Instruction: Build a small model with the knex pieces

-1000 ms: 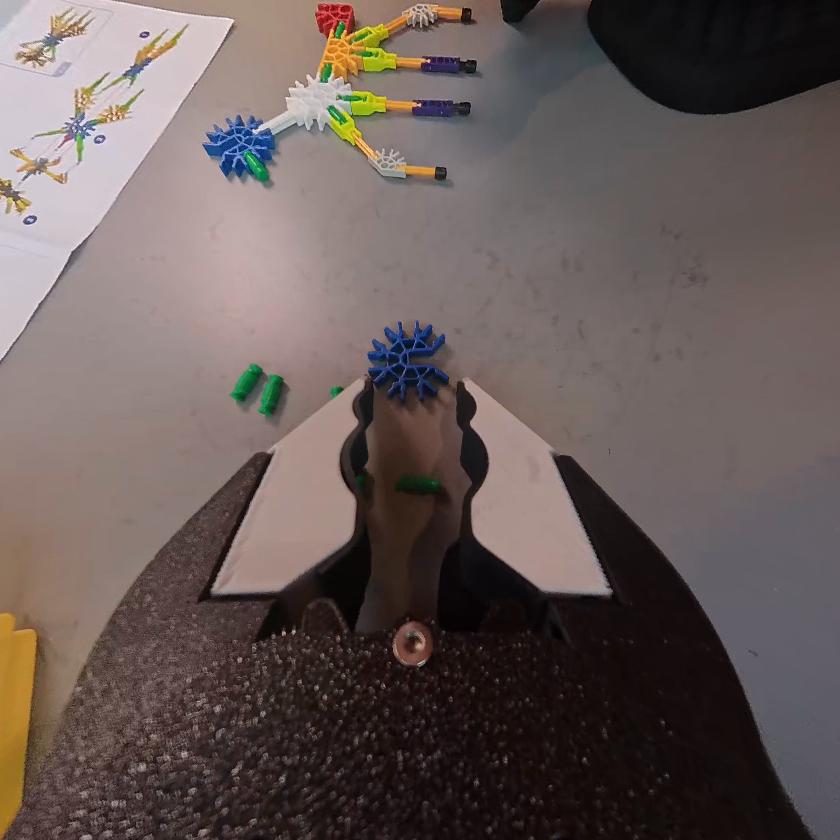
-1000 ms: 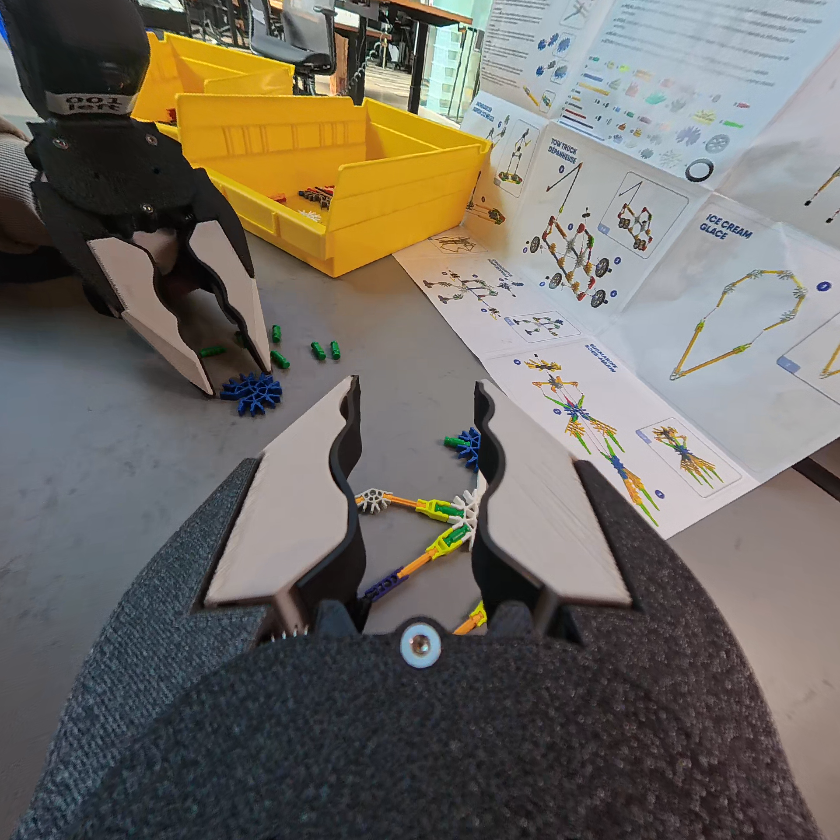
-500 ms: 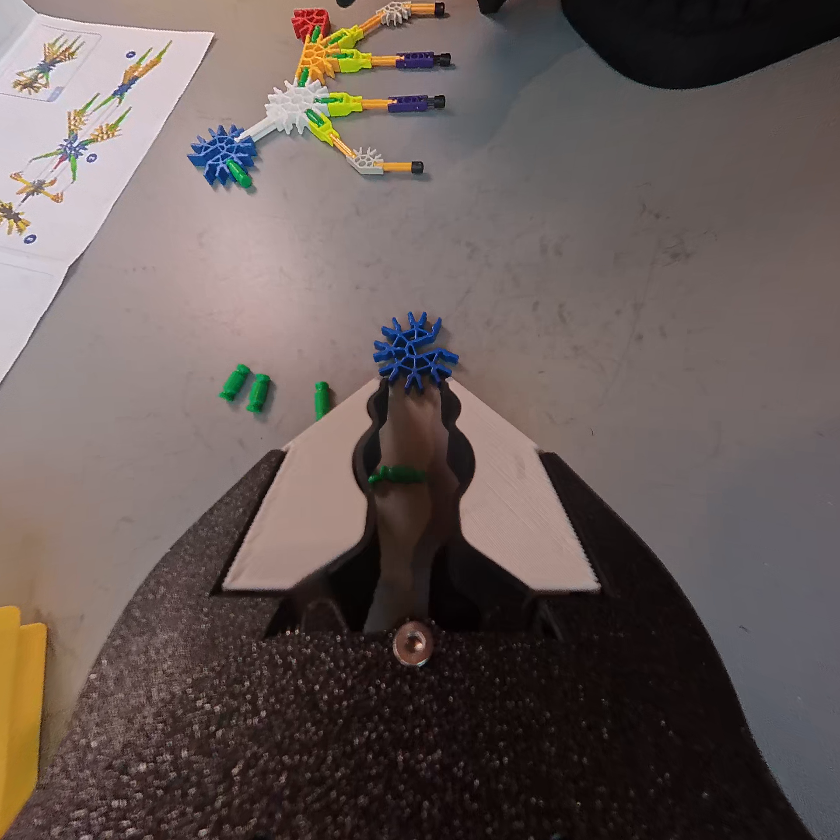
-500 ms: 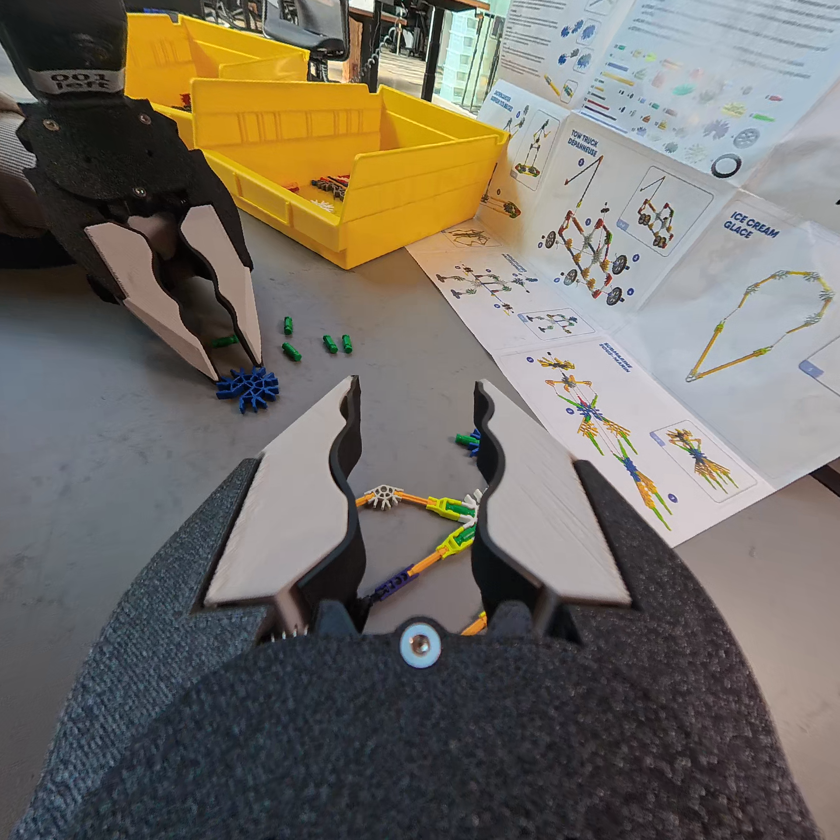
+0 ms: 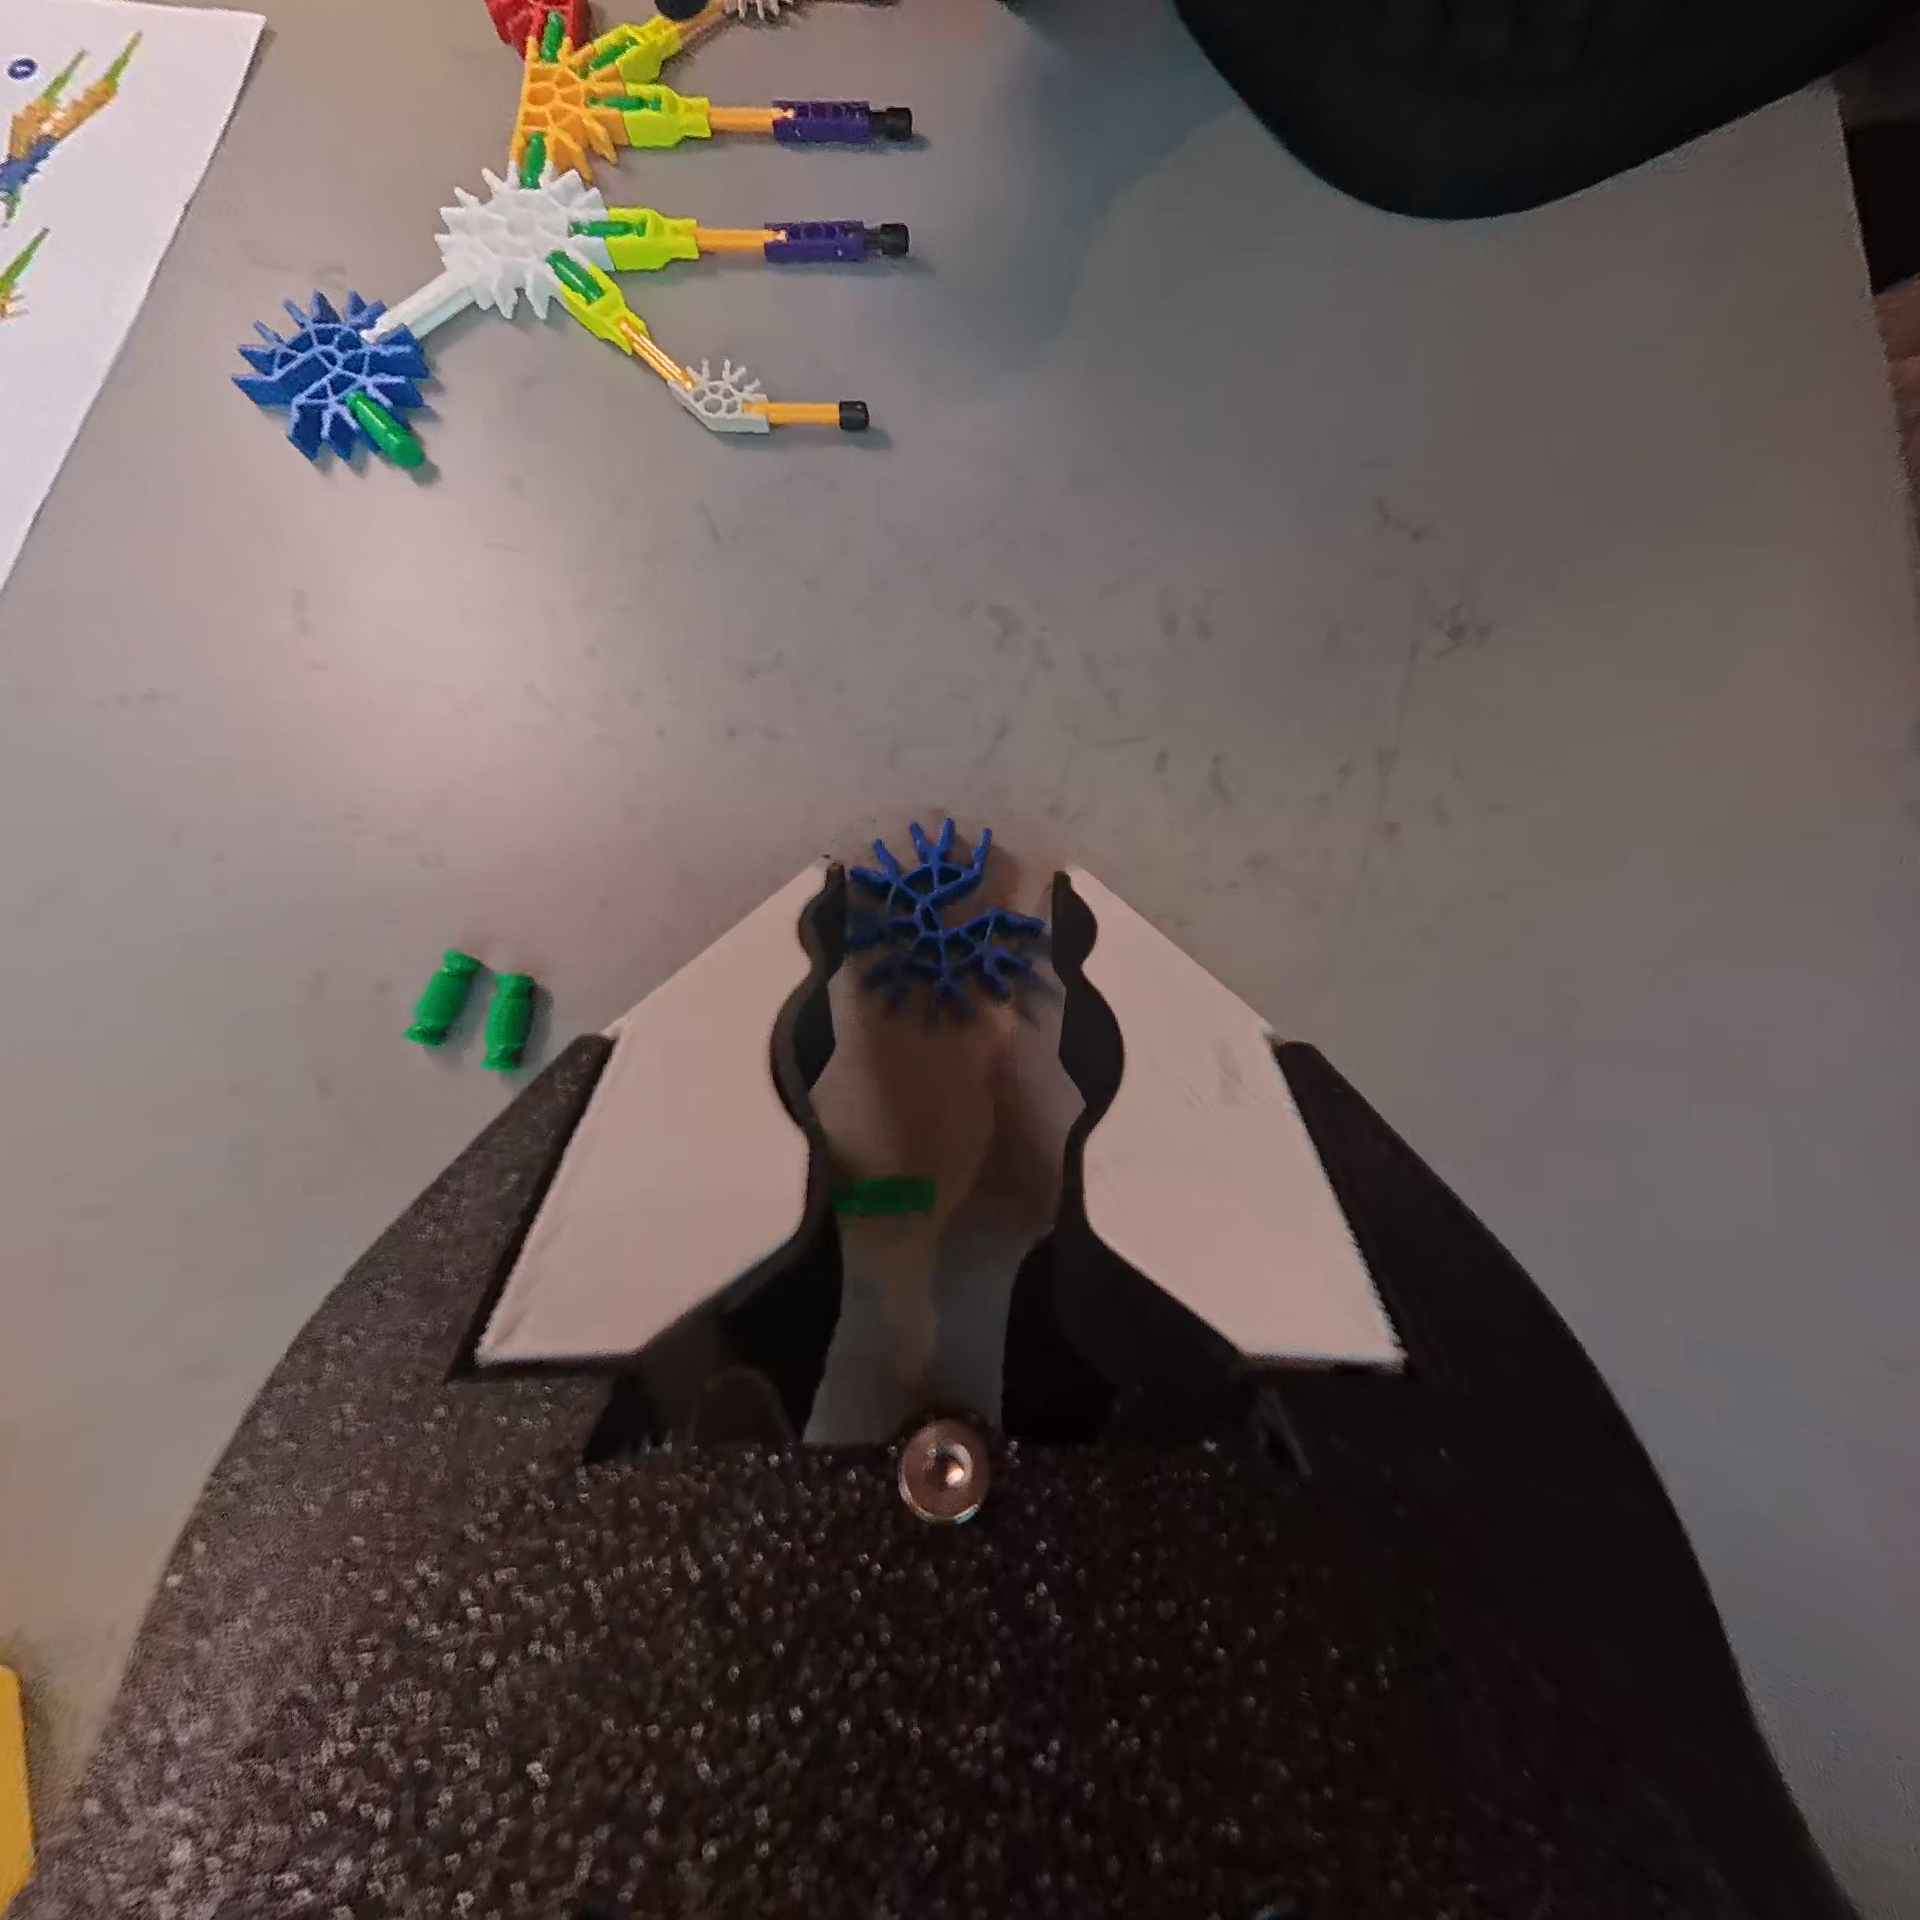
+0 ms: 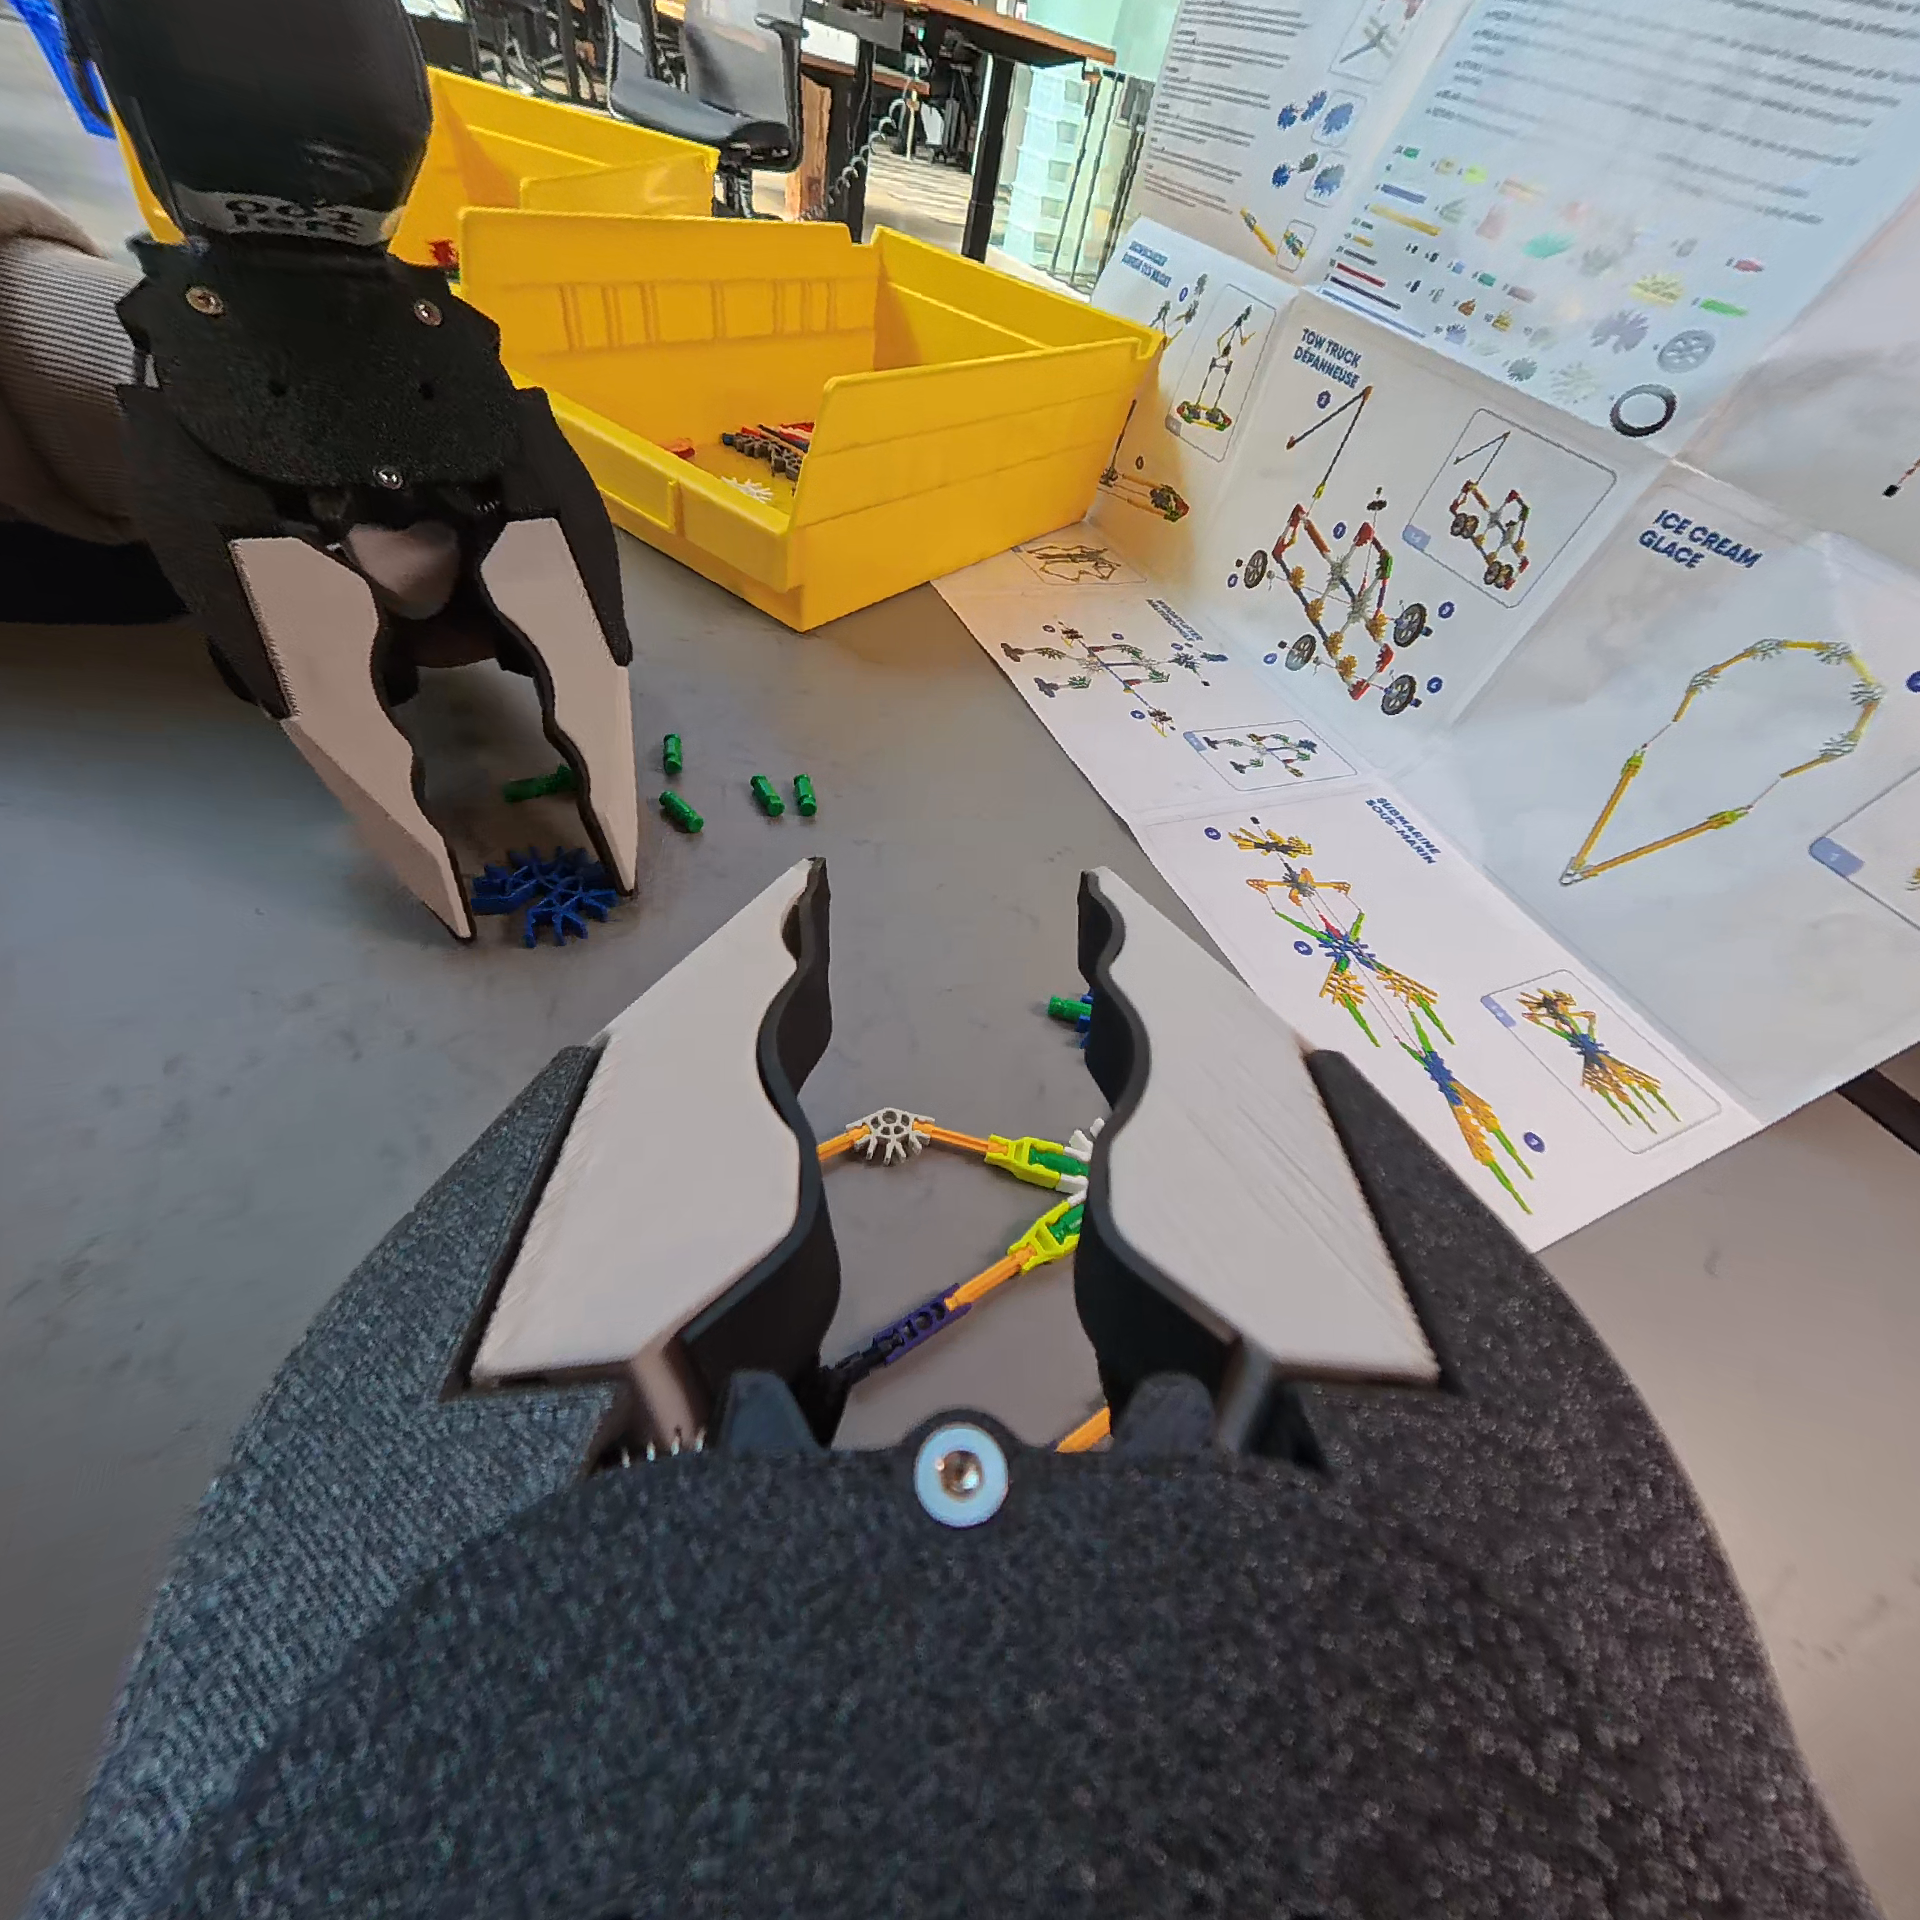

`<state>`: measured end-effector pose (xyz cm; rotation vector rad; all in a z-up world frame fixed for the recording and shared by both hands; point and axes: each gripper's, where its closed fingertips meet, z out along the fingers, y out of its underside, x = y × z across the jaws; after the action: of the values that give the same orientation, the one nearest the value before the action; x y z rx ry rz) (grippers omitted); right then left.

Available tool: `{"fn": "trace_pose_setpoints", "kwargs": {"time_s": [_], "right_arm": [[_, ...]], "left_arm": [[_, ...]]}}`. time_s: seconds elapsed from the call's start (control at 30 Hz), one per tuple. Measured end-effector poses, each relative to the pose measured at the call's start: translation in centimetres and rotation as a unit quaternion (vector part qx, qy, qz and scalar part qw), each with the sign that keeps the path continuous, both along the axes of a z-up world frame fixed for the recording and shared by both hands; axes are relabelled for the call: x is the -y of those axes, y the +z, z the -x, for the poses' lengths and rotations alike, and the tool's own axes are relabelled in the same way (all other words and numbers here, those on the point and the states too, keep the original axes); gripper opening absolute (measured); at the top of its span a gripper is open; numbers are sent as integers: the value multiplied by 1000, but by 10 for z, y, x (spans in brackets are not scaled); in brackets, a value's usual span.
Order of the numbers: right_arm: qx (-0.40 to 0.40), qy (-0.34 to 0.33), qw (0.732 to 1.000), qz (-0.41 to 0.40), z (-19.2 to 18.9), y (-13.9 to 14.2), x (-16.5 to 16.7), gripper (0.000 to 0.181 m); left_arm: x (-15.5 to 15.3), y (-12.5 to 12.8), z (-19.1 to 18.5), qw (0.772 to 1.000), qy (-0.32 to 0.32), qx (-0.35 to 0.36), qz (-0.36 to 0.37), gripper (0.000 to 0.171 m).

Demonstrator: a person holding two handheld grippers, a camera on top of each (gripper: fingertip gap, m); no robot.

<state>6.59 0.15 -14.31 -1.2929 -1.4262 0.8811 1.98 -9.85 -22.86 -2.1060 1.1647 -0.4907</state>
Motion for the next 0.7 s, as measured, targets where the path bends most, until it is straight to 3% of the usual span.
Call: {"fn": "trace_pose_setpoints", "kwargs": {"time_s": [0.1, 0.17, 0.4, 0.5, 0.7], "right_arm": [[-7, -2, 1000, 7, -1, 2, -2, 47], [-10, -2, 1000, 10, -1, 3, -2, 46], [-25, 77, 995, 52, 20, 15, 42, 47], [-8, 106, 992, 62, 28, 6, 57, 47], [-12, 104, 991, 81, 26, 7, 53, 48]], "left_arm": [[6, 0, -2, 1000, 6, -7, 4, 26], [8, 0, -1, 1000, 25, -15, 4, 26], [19, -1, -5, 998, 49, -20, 23, 26], [21, 8, -2, 999, 44, -7, 14, 39], [3, 42, 57, 993, 102, 25, -46, 40]]}}
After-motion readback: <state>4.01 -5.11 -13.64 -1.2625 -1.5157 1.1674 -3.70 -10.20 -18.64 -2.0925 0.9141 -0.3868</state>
